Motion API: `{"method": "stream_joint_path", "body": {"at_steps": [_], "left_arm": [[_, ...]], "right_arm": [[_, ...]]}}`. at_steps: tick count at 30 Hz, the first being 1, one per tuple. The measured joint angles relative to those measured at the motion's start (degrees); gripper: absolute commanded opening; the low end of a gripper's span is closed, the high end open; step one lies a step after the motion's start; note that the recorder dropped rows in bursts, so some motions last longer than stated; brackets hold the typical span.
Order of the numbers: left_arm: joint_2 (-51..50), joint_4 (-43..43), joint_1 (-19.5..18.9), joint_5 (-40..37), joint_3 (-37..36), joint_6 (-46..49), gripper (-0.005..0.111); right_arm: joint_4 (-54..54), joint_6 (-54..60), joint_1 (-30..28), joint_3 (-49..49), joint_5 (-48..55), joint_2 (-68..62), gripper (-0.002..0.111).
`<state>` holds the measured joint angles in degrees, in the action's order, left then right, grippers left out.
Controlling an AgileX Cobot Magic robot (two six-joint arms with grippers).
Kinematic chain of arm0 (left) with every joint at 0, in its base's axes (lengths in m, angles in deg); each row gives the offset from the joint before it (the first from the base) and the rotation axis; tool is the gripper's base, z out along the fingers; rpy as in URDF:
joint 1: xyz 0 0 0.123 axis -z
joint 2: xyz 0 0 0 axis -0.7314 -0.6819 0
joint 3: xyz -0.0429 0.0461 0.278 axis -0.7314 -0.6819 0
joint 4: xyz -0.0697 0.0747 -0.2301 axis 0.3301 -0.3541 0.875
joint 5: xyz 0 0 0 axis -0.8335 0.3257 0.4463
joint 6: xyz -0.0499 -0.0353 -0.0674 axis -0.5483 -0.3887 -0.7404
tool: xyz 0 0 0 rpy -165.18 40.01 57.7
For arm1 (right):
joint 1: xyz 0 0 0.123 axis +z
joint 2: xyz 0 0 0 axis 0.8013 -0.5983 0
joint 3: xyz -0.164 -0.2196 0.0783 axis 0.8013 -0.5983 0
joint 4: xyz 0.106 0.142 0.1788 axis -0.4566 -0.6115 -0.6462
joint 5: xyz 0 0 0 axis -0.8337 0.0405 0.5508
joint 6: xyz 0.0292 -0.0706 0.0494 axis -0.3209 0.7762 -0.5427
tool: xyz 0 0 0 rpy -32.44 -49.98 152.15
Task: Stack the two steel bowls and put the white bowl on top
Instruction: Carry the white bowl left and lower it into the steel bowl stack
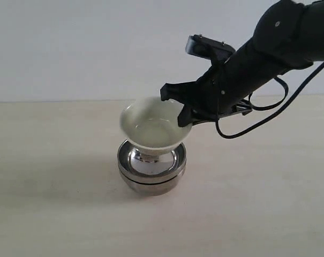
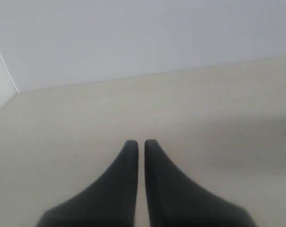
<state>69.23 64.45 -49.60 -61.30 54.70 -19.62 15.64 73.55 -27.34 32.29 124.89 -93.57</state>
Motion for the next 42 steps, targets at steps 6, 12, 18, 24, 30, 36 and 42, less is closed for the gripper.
{"method": "stream_joint_path", "body": {"at_steps": [6,12,18,24,30,36,42], "left_arm": [[0.00,0.00,0.00,0.00,0.00,0.00,0.004],[0.00,0.00,0.00,0.00,0.00,0.00,0.004],[0.00,0.00,0.00,0.00,0.00,0.00,0.004],[0.00,0.00,0.00,0.00,0.00,0.00,0.004],[0.00,0.00,0.00,0.00,0.00,0.00,0.004],[0.00,0.00,0.00,0.00,0.00,0.00,0.004],[0.00,0.00,0.00,0.00,0.00,0.00,0.004]], "right_arm": [[0.00,-0.11,0.54,0.00,-0.85,-2.35,0.000],[-0.27,-0.23,1.07,0.00,-1.44,-4.07,0.000],[-0.90,-0.23,1.07,0.00,-1.99,-5.82,0.000],[-1.66,-0.23,1.07,0.00,-2.71,-6.15,0.000],[-1.73,-0.07,1.07,0.00,-2.85,-6.15,0.000],[-1.78,0.07,1.07,0.00,-2.85,-6.15,0.000],[-1.99,0.07,1.07,0.00,-2.85,-6.15,0.007]]}}
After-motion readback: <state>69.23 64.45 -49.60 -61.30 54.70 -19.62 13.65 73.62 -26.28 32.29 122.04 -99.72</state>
